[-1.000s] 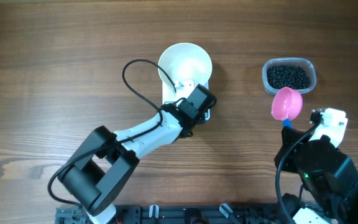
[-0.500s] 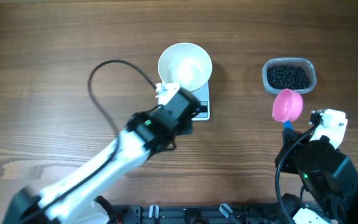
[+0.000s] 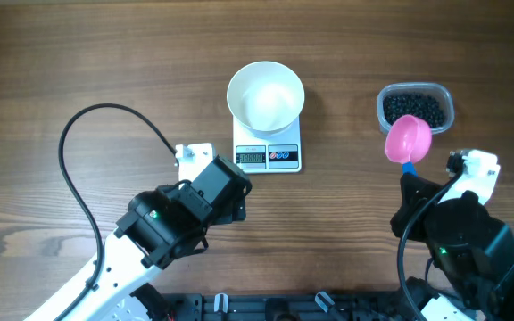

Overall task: Scoop item into bowl and weigh 150g on scale
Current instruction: 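Withdraw the left gripper back from the bowl toward the left side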

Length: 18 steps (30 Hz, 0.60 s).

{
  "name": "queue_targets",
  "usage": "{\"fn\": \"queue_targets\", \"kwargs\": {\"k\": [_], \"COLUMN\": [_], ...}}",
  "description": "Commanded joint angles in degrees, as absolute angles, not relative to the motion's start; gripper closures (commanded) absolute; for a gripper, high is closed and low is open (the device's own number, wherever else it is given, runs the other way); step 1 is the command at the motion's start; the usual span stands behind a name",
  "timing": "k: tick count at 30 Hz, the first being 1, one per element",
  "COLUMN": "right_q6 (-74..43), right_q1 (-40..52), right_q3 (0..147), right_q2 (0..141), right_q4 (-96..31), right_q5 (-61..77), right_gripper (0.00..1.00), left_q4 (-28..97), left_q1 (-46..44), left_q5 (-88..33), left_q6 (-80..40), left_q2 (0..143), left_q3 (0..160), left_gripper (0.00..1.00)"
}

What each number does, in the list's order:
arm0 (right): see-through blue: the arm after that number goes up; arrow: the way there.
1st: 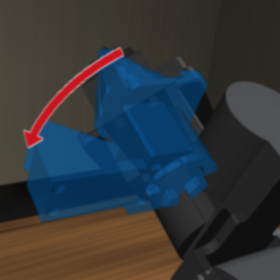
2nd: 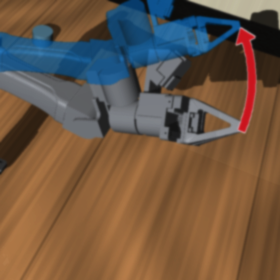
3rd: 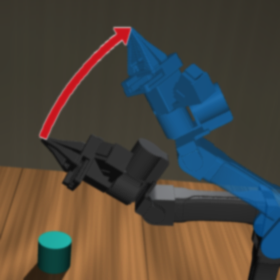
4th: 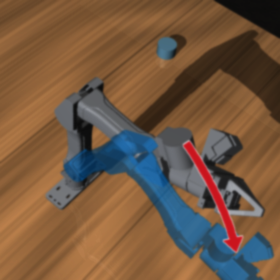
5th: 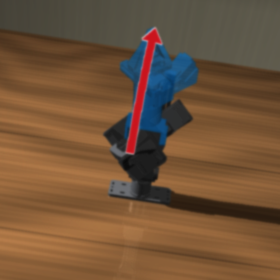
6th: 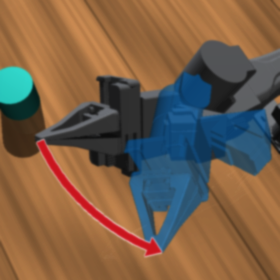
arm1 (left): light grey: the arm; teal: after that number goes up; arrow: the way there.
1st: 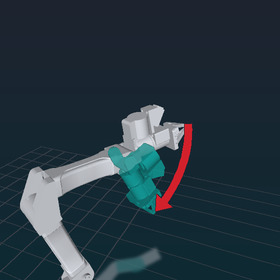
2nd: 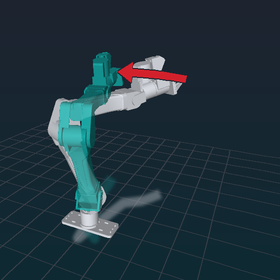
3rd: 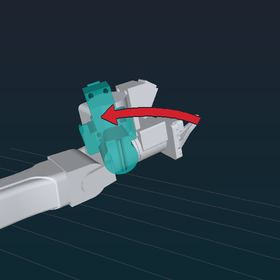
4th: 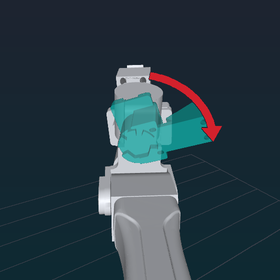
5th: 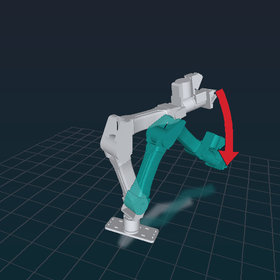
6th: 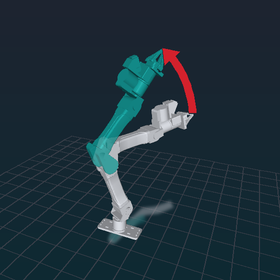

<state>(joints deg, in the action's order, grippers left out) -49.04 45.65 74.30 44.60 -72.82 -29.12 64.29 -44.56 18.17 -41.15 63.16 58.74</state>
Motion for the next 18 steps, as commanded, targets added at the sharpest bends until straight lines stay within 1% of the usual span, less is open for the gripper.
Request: {"fn": "queue_targets", "kwargs": {"k": [1,3,6,14,16,18], "right_q6": [-49.5,-49.5,-49.5,-49.5,-49.5,-49.5], "right_q1": [45.7,45.7,45.7,45.7,45.7,45.7], "right_q3": [74.5,74.5,74.5,74.5,74.5,74.5], "right_q2": [46.3,46.8,47.5,48.4,48.4,48.4], "right_q4": [-72.0,-72.3,-72.5,-72.9,-73.0,-72.9], "right_q5": [-32.1,-32.1,-32.5,-33.0,-33.0,-33.0], "right_gripper": [0.96,0.96,0.96,0.96,0.96,0.96], "left_q4": [63.5,62.8,61.4,58.2,58.3,58.3], "left_q1": [-41.6,-38.4,-30.0,-5.3,-1.6,1.0], "left_q5": [17.7,14.0,5.8,-10.3,-14.1,-20.7], "left_q6": [-28.9,-21.7,-12.6,-2.2,-0.8,3.3], "left_q2": [62.2,61.8,61.5,60.5,59.4,57.5], "left_q3": [59.5,60.3,62.4,63.8,63.8,63.8], "left_gripper": [0.0,0.0,0.0,0.0,0.0,0.0]}}
